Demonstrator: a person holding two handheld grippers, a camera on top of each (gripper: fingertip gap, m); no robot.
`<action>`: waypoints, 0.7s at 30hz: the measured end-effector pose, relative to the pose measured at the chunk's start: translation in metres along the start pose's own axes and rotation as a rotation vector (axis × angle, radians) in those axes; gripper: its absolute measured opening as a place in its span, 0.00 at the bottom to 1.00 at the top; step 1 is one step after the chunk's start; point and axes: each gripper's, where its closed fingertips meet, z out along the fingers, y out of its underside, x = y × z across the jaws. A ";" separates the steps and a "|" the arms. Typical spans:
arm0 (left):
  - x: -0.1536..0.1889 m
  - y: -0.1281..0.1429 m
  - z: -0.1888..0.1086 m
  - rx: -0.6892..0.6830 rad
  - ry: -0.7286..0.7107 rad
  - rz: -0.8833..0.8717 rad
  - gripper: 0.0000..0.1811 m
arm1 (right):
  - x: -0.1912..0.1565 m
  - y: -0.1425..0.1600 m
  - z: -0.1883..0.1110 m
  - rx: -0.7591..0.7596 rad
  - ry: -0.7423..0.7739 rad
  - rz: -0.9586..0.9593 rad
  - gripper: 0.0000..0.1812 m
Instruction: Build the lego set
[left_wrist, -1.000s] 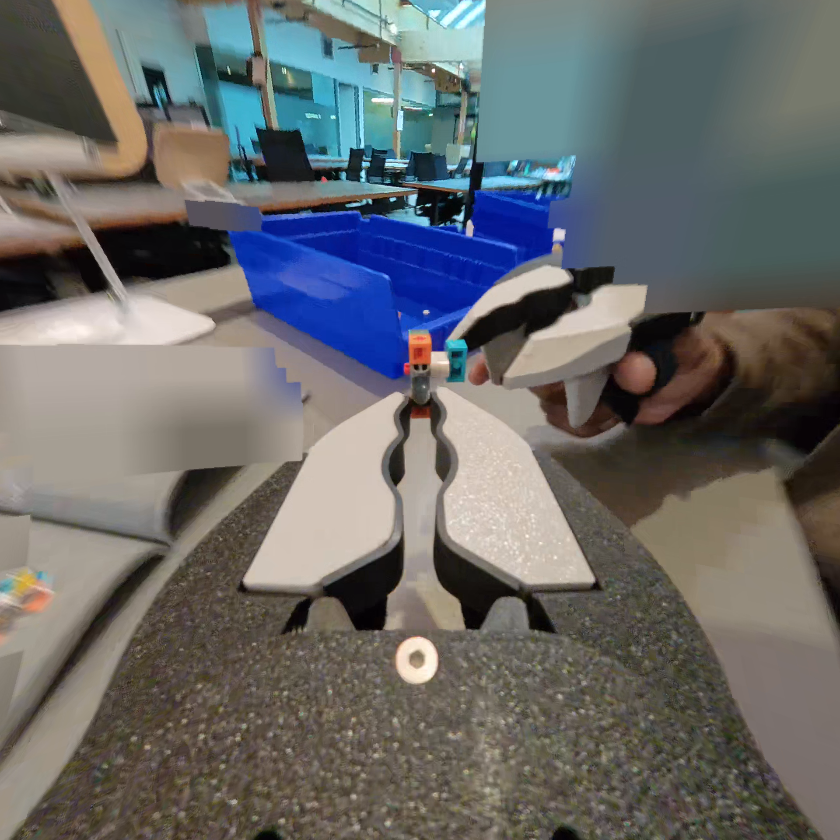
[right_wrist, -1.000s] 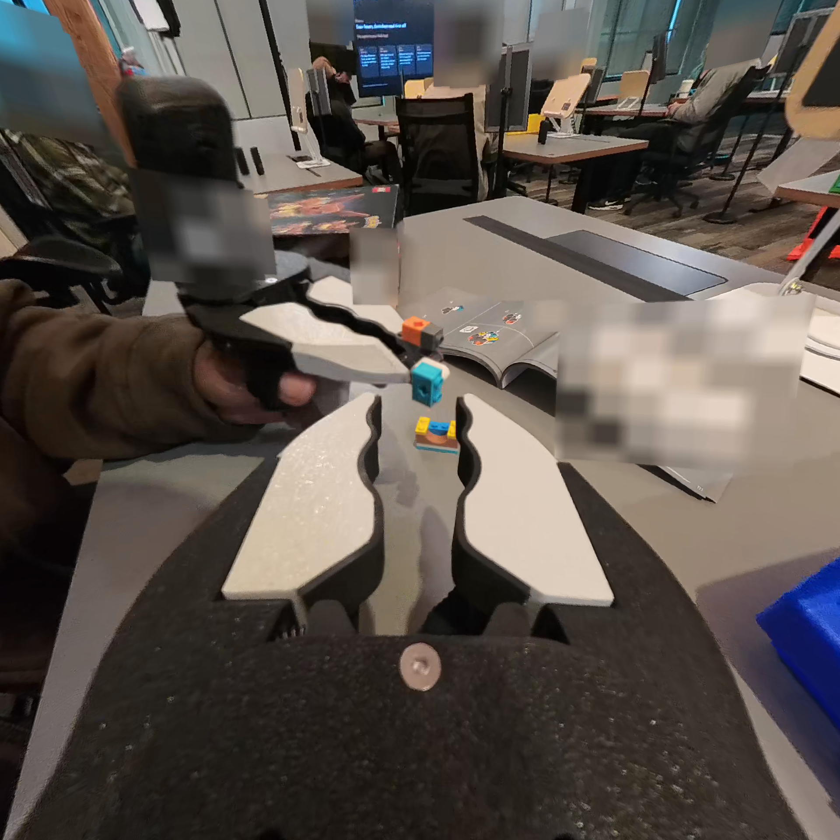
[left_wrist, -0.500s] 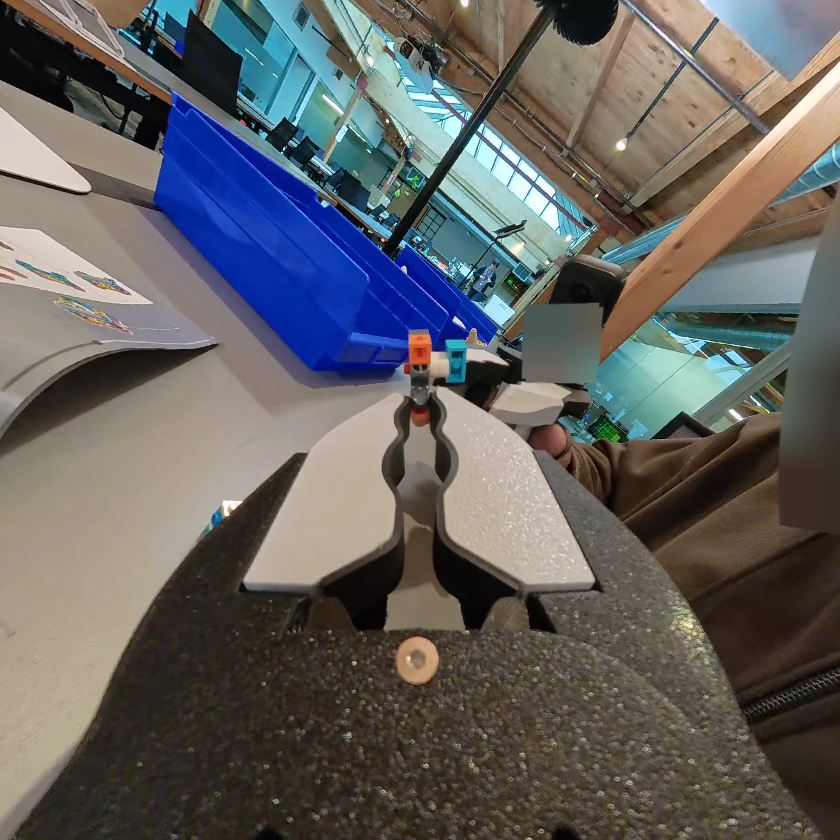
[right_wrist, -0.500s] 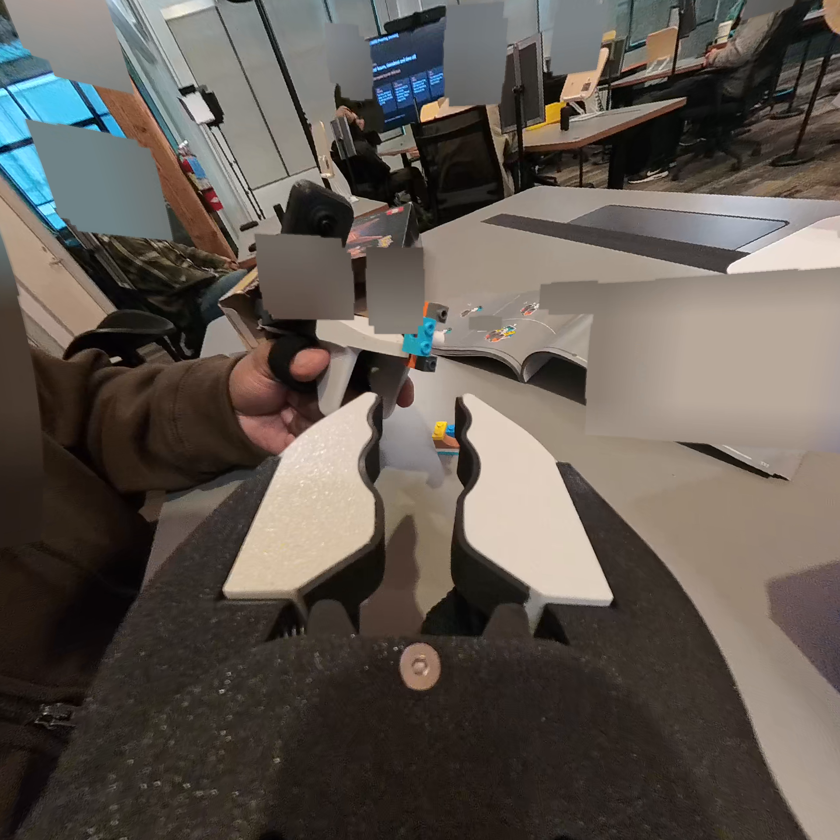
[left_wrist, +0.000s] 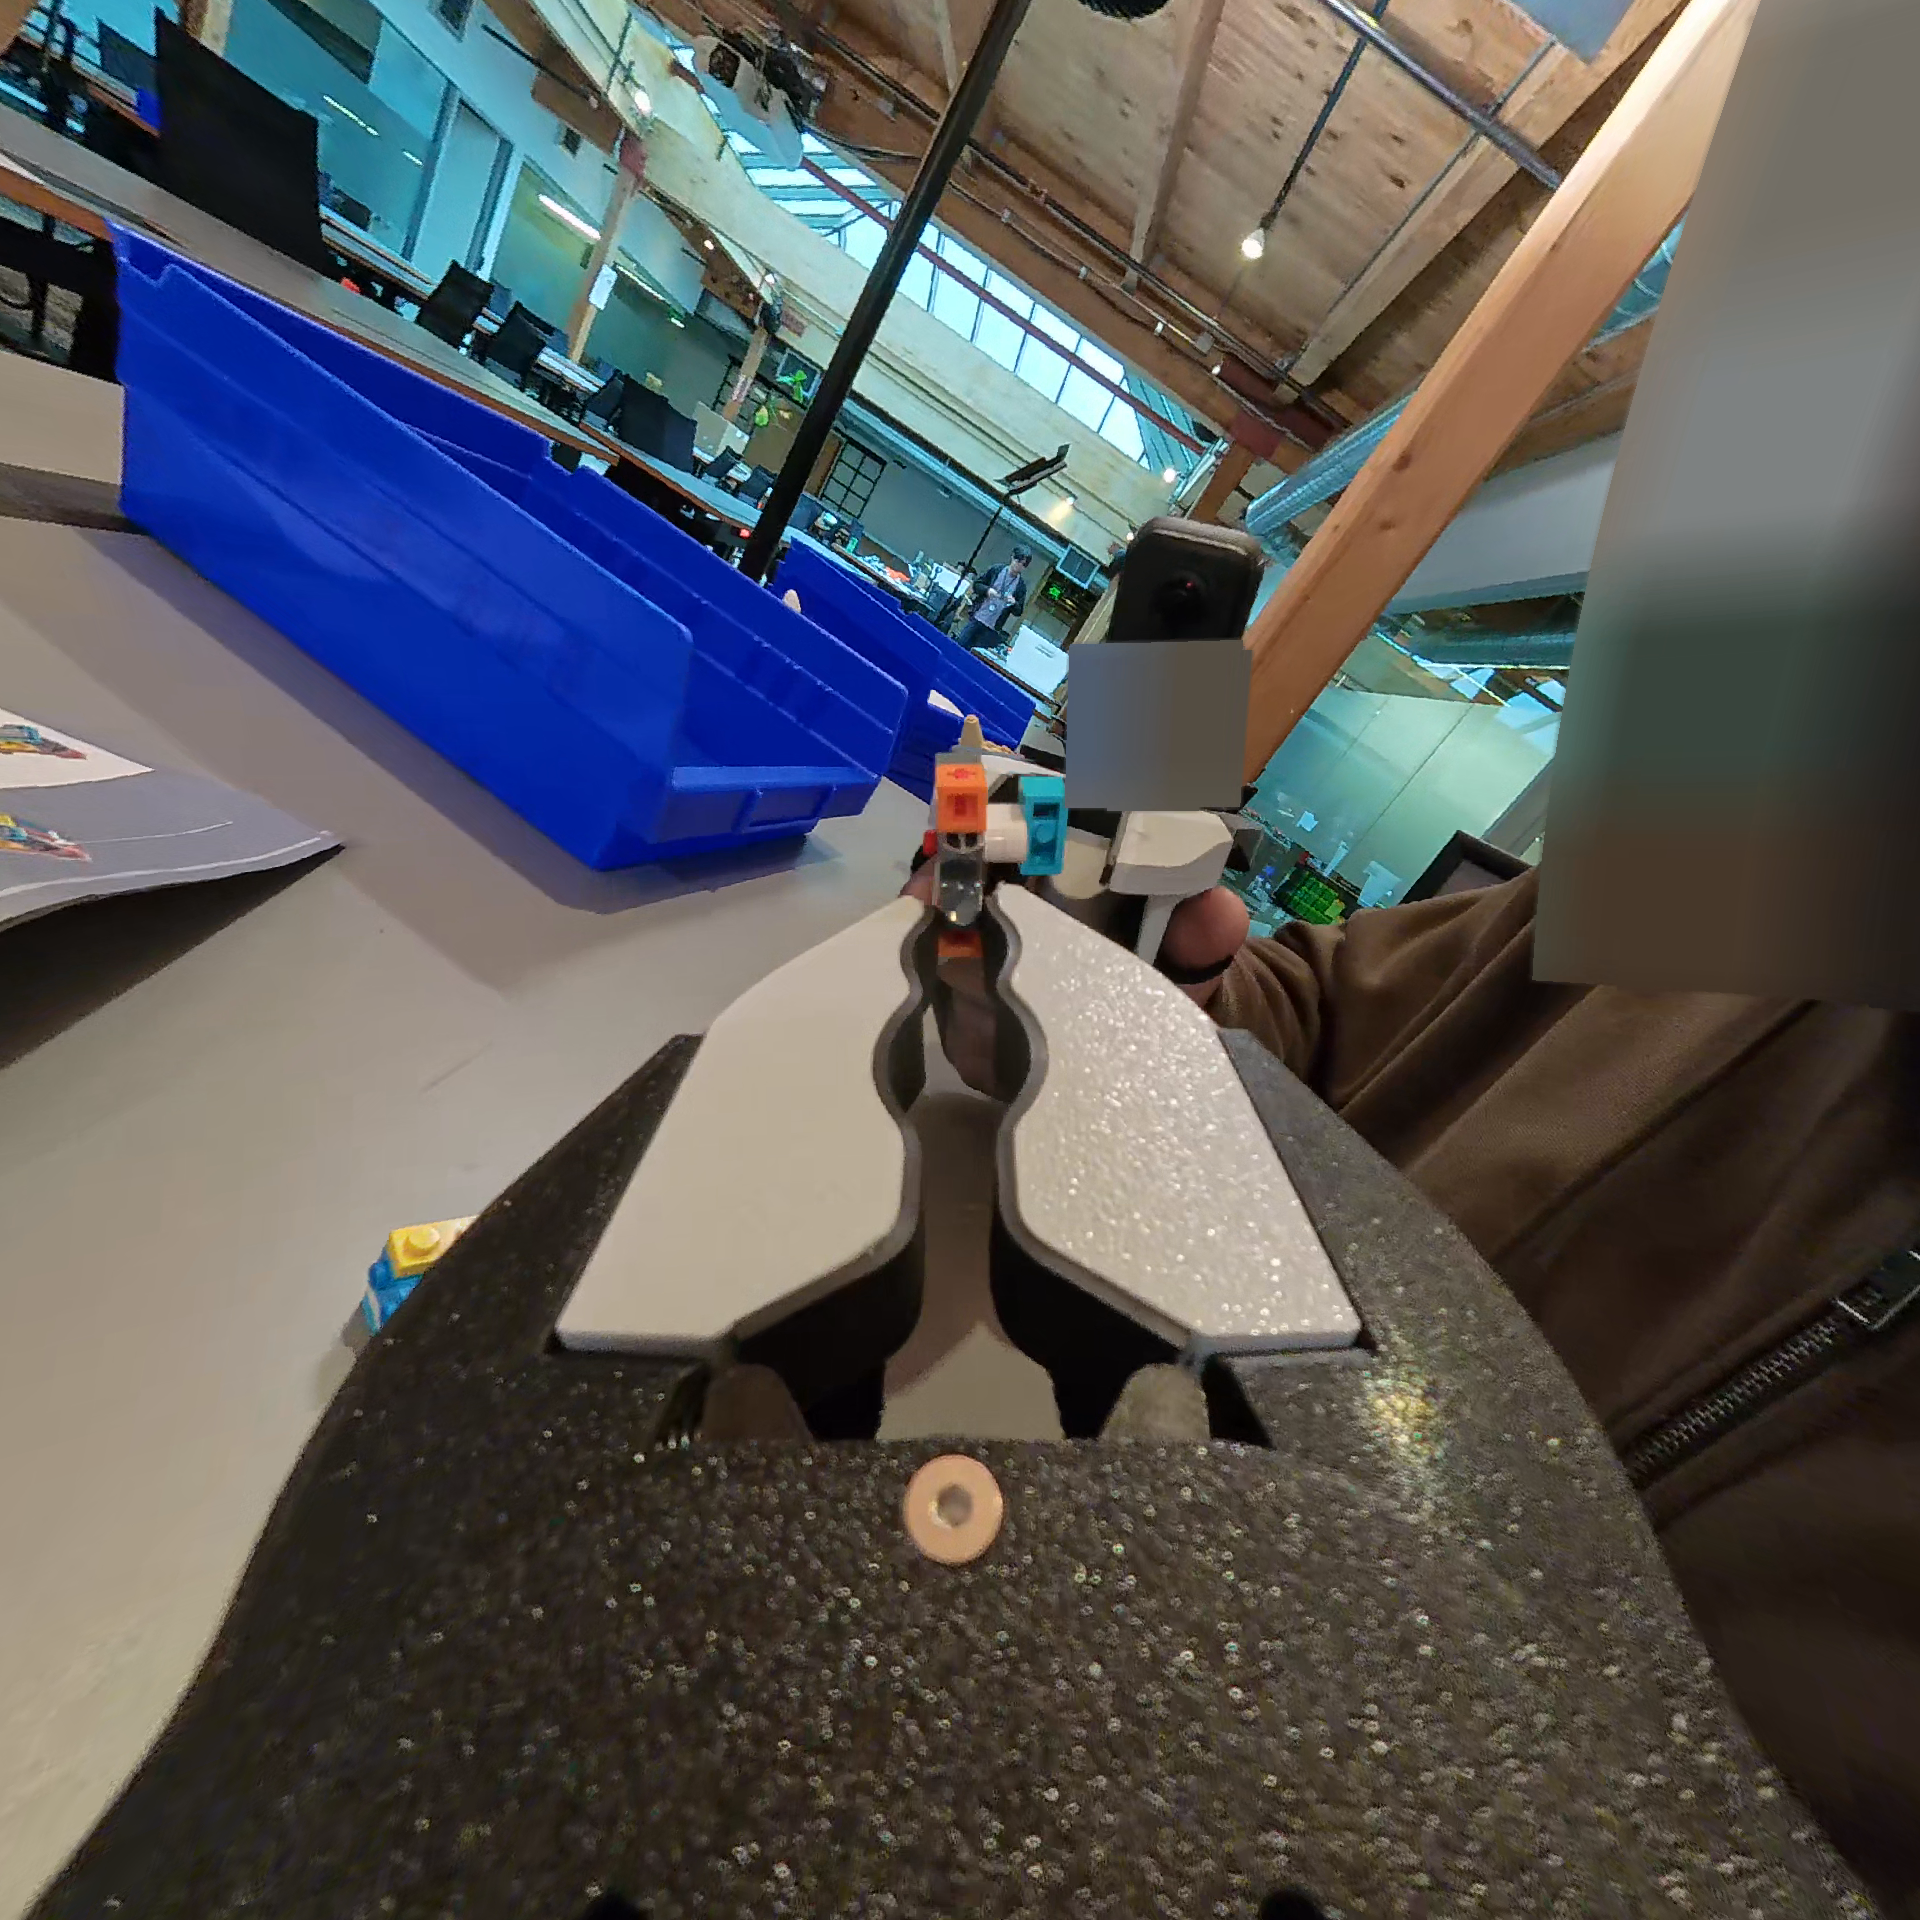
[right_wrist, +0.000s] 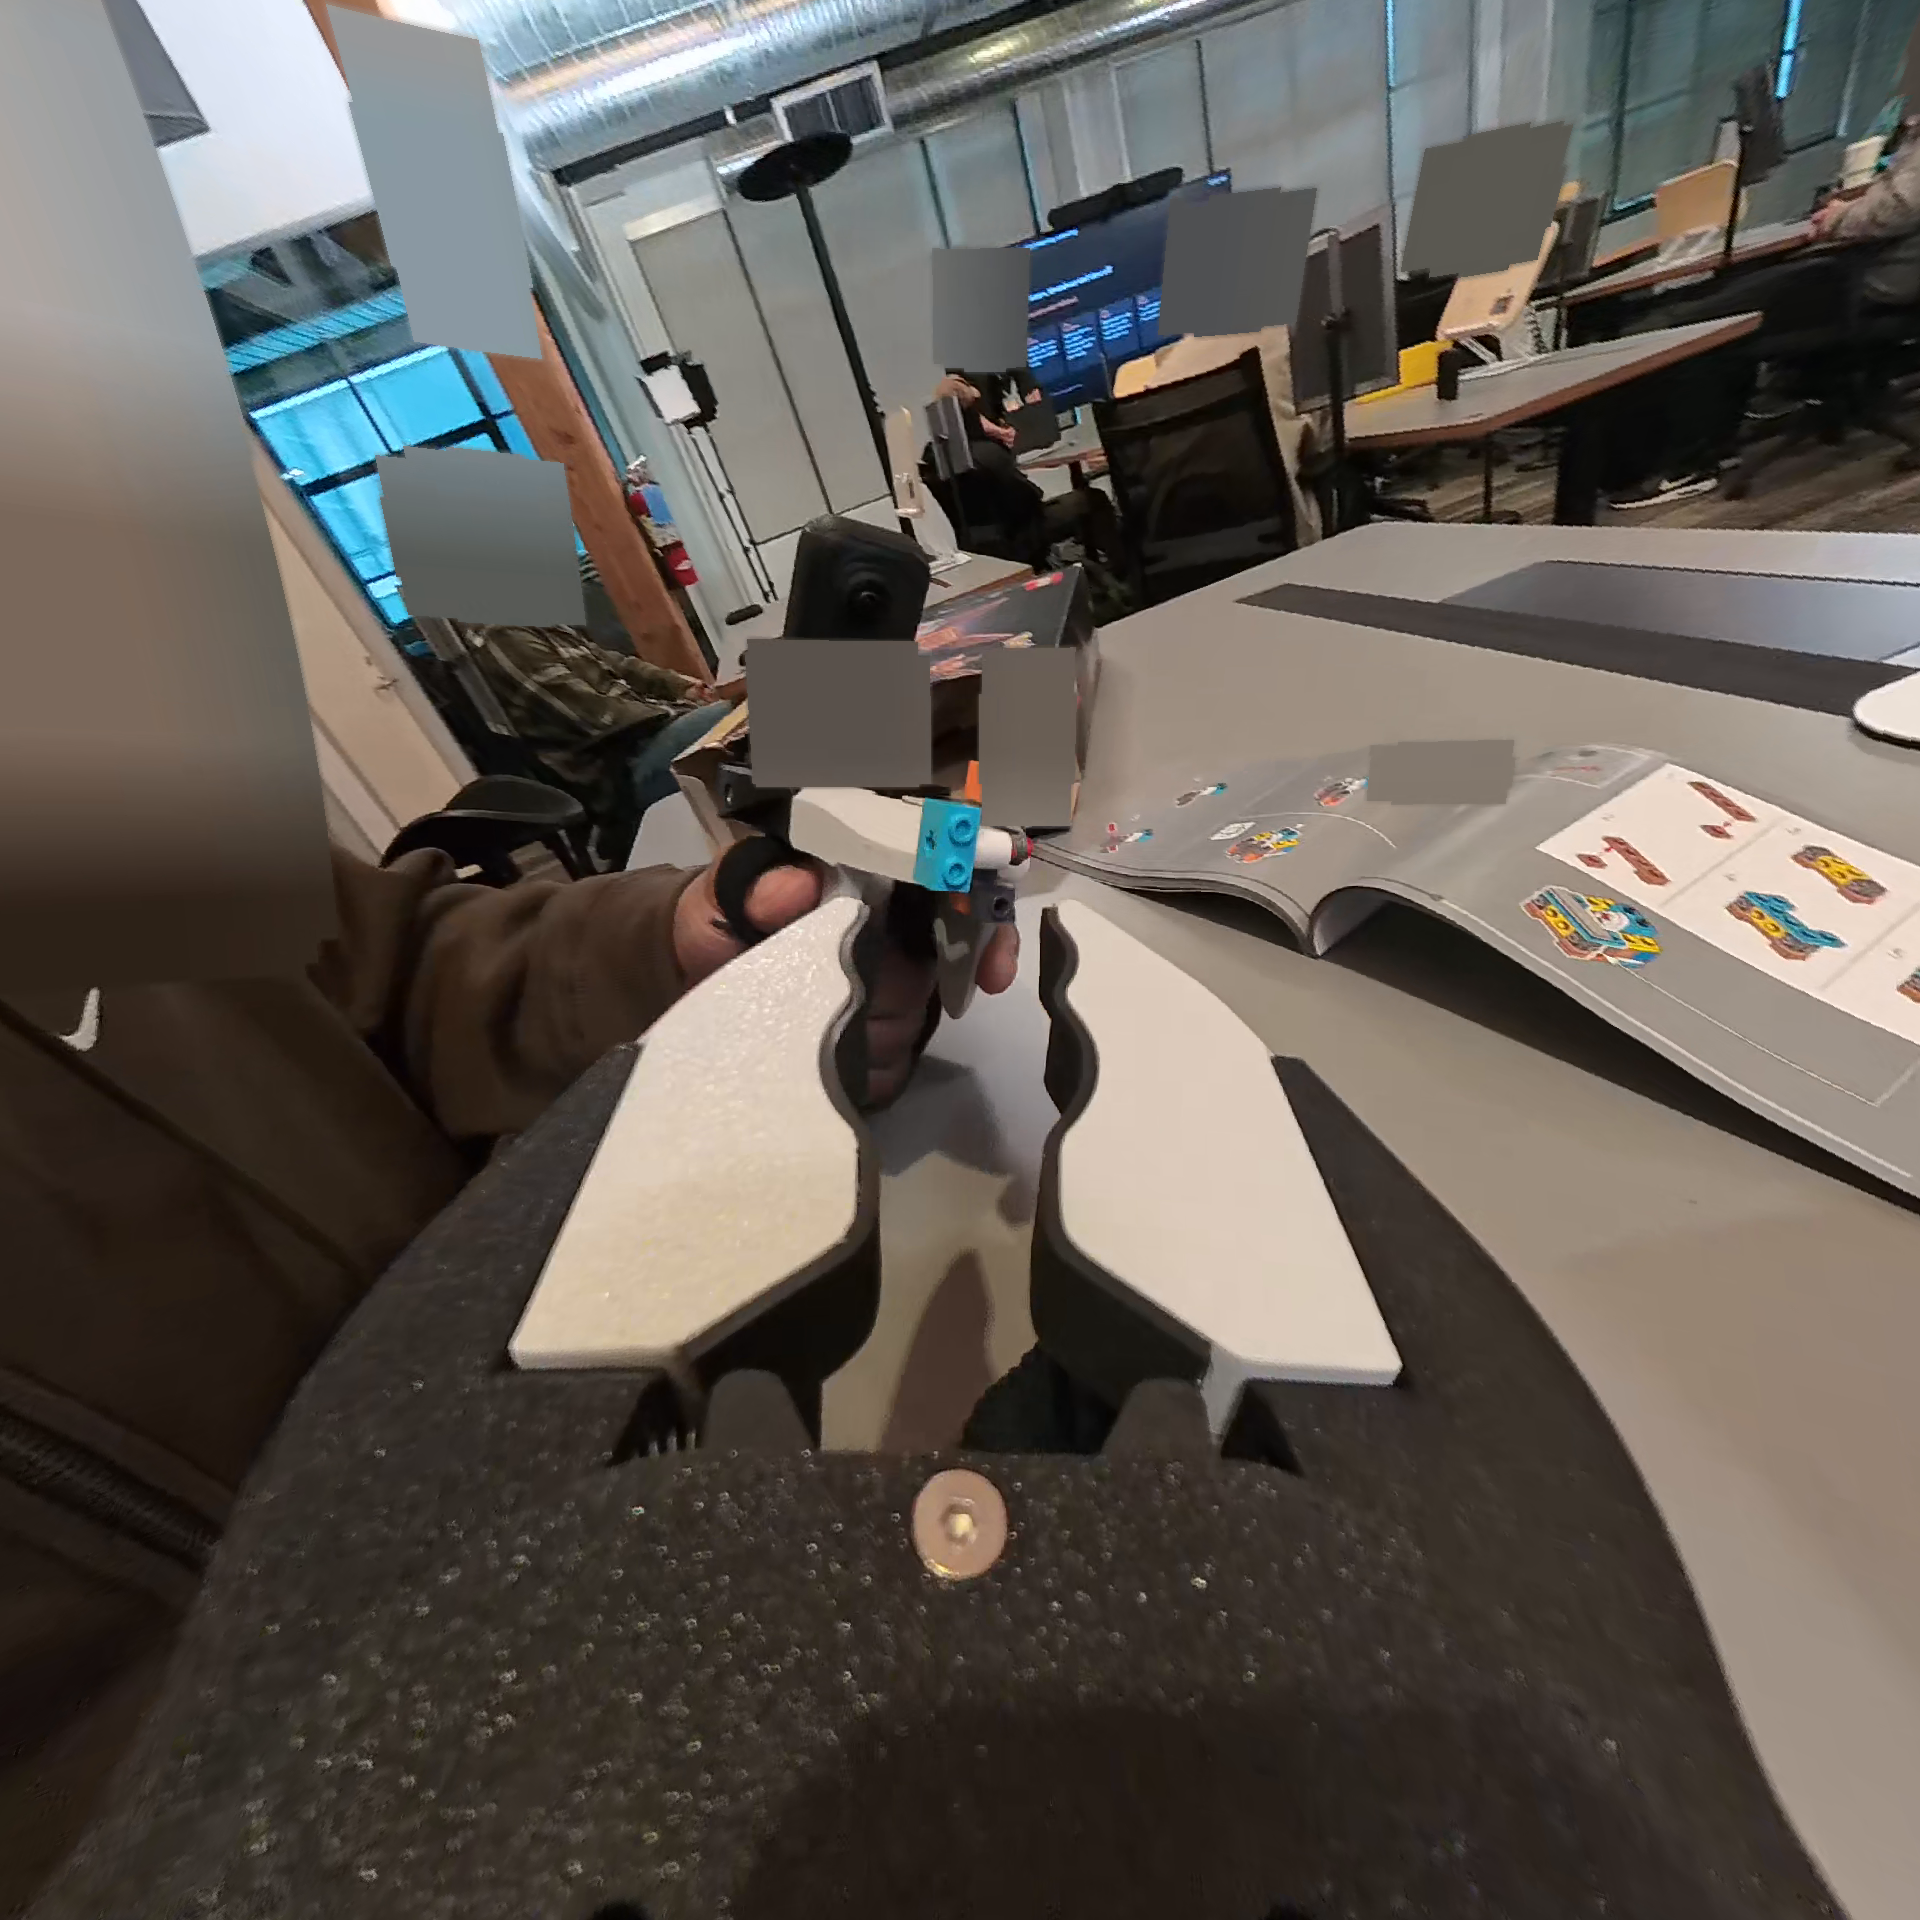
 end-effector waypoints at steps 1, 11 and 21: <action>0.001 0.001 0.000 -0.004 0.008 0.001 0.04 | -0.001 0.000 0.000 0.000 -0.005 -0.004 0.17; 0.012 0.005 0.002 -0.034 0.067 0.058 0.04 | -0.012 -0.001 0.001 0.008 -0.052 -0.057 0.17; 0.031 0.009 0.003 -0.056 0.159 0.152 0.04 | -0.031 -0.001 0.000 0.012 -0.105 -0.182 0.11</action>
